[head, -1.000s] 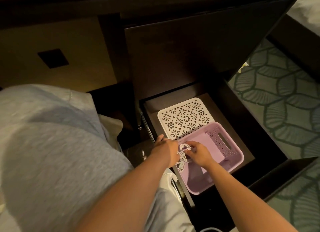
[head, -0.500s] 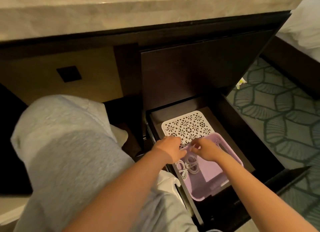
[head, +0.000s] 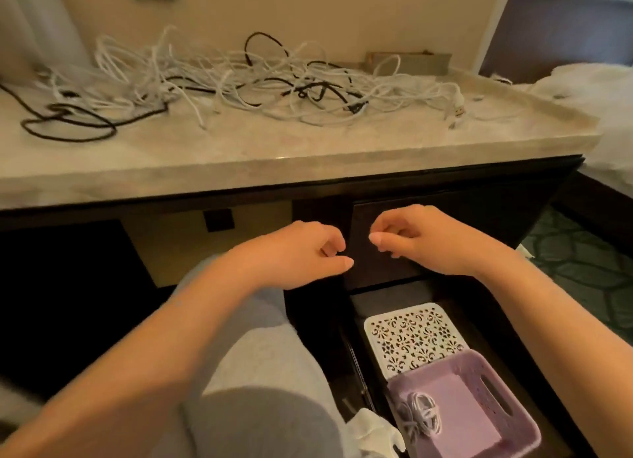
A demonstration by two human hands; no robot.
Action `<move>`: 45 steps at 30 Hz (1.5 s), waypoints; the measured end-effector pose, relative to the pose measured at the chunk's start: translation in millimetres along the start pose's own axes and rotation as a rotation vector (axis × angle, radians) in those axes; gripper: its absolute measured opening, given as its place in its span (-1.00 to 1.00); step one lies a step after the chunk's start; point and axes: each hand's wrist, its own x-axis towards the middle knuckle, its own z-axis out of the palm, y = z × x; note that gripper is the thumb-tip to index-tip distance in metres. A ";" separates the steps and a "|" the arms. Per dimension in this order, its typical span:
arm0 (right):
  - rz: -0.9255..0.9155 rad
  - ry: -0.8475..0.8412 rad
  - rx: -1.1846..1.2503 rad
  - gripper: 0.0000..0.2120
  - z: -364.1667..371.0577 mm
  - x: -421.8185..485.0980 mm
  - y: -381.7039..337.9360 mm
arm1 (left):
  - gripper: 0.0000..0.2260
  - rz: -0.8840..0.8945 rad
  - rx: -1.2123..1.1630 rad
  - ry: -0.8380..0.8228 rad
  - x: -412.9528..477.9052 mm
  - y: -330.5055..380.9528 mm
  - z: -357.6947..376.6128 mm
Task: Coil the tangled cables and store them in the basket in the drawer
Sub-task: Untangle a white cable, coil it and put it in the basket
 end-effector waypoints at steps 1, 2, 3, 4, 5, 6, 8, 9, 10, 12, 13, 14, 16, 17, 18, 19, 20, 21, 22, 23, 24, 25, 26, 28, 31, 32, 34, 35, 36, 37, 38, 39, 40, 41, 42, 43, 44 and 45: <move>-0.035 0.010 -0.024 -0.81 -12.2 5.0 -16.4 | -0.64 0.005 0.017 0.036 -9.1 2.5 -17.7; -0.046 0.018 -0.034 -0.80 -19.8 5.1 -24.2 | -0.64 0.009 0.025 0.054 -12.8 6.1 -26.5; -0.091 0.031 -0.053 -0.79 -31.0 12.1 -41.2 | -0.65 0.014 0.044 0.098 -22.5 6.8 -45.6; -0.120 0.038 -0.079 -0.78 -40.8 18.9 -57.6 | -0.66 0.010 0.064 0.136 -32.5 7.2 -63.2; -0.134 0.055 -0.101 -0.78 -48.6 23.7 -68.5 | -0.67 0.004 0.076 0.162 -38.6 8.0 -76.4; -0.161 0.077 -0.131 -0.78 -56.7 30.2 -80.3 | -0.69 -0.001 0.106 0.186 -45.8 8.4 -90.8; -0.200 0.102 -0.200 -0.79 -70.3 44.3 -103.4 | -0.70 -0.031 0.183 0.221 -60.9 6.2 -116.5; -0.215 0.111 -0.226 -0.80 -75.7 51.8 -113.7 | -0.70 -0.049 0.210 0.240 -67.1 3.5 -127.8; -0.226 0.114 -0.245 -0.80 -80.9 59.4 -123.9 | -0.70 -0.064 0.222 0.258 -72.7 0.6 -138.5; -0.252 0.113 -0.261 -0.82 -89.2 74.6 -143.0 | -0.70 -0.087 0.220 0.292 -80.6 -6.6 -157.5; -0.269 0.117 -0.274 -0.82 -92.8 83.4 -152.6 | -0.70 -0.095 0.223 0.311 -83.0 -11.1 -167.6; -0.284 0.123 -0.292 -0.82 -96.3 93.8 -162.4 | -0.70 -0.105 0.236 0.331 -84.5 -15.9 -178.6; -0.302 0.131 -0.316 -0.81 -99.2 111.0 -175.0 | -0.71 -0.120 0.248 0.356 -82.3 -23.6 -193.7; -0.320 0.138 -0.324 -0.81 -100.1 123.0 -182.1 | -0.71 -0.126 0.254 0.367 -80.8 -29.3 -202.7; -0.332 0.146 -0.333 -0.81 -99.5 132.5 -186.7 | -0.72 -0.133 0.260 0.370 -77.6 -34.5 -208.9; -0.341 0.152 -0.343 -0.81 -98.4 143.6 -191.8 | -0.72 -0.142 0.267 0.370 -74.0 -40.2 -216.2; -0.345 0.154 -0.354 -0.81 -96.1 153.1 -195.2 | -0.73 -0.153 0.276 0.362 -70.1 -46.0 -221.5; -0.347 0.154 -0.362 -0.79 -93.4 163.5 -199.5 | -0.74 -0.170 0.281 0.354 -65.3 -52.9 -228.0; -0.347 0.150 -0.368 -0.78 -90.3 174.4 -203.6 | -0.74 -0.192 0.287 0.351 -60.5 -59.7 -234.7; -0.344 0.143 -0.370 -0.76 -87.3 184.8 -208.2 | -0.74 -0.214 0.292 0.355 -55.5 -66.1 -241.3; -0.338 0.132 -0.373 -0.75 -84.0 194.8 -213.0 | -0.73 -0.233 0.295 0.365 -50.6 -72.3 -247.6; -0.333 0.119 -0.376 -0.74 -80.6 205.0 -218.3 | -0.73 -0.248 0.296 0.379 -45.7 -78.6 -253.5; -0.327 0.103 -0.380 -0.75 -76.9 214.8 -223.1 | -0.72 -0.262 0.294 0.389 -40.8 -84.7 -257.9; -0.311 0.055 -0.404 -0.75 -68.2 232.6 -230.2 | -0.73 -0.282 0.283 0.385 -30.8 -96.3 -263.1; -0.279 -0.019 -0.461 -0.73 -51.5 262.6 -231.2 | -0.72 -0.287 0.239 0.360 -13.4 -113.9 -266.9; -0.271 -0.023 -0.486 -0.73 -46.0 270.1 -229.8 | -0.72 -0.284 0.213 0.368 -8.6 -118.8 -267.5; -0.271 0.013 -0.526 -0.82 -35.7 283.7 -224.8 | -0.73 -0.272 0.155 0.414 1.4 -128.8 -268.9; -0.284 0.043 -0.534 -0.83 -33.0 286.3 -221.8 | -0.74 -0.262 0.128 0.440 4.8 -132.6 -268.0; -0.294 0.064 -0.530 -0.76 -32.2 288.5 -219.9 | -0.75 -0.258 0.104 0.458 7.9 -136.0 -267.4; -0.309 0.080 -0.506 -0.69 -32.5 294.3 -218.0 | -0.75 -0.254 0.091 0.473 12.6 -141.1 -268.4; -0.326 0.097 -0.477 -0.67 -34.7 300.4 -215.4 | -0.76 -0.254 0.082 0.487 16.7 -145.3 -269.5; -0.330 0.115 -0.442 -0.67 -38.4 304.0 -212.8 | -0.76 -0.252 0.076 0.503 19.4 -147.9 -269.7; -0.332 0.138 -0.406 -0.67 -43.6 308.2 -209.6 | -0.77 -0.256 0.082 0.514 22.7 -149.9 -270.3; -0.334 0.165 -0.367 -0.67 -49.1 312.5 -205.5 | -0.78 -0.264 0.094 0.523 26.5 -151.8 -270.5; -0.333 0.190 -0.335 -0.68 -55.1 316.3 -200.7 | -0.78 -0.286 0.110 0.523 30.7 -152.7 -270.4; -0.326 0.212 -0.299 -0.71 -60.9 320.3 -195.8 | -0.79 -0.309 0.128 0.520 35.9 -154.1 -270.2; -0.320 0.231 -0.254 -0.75 -66.0 324.6 -189.9 | -0.80 -0.333 0.143 0.514 41.5 -155.1 -269.7; -0.312 0.242 -0.199 -0.77 -70.4 329.2 -184.0 | -0.80 -0.354 0.151 0.514 47.7 -156.3 -269.5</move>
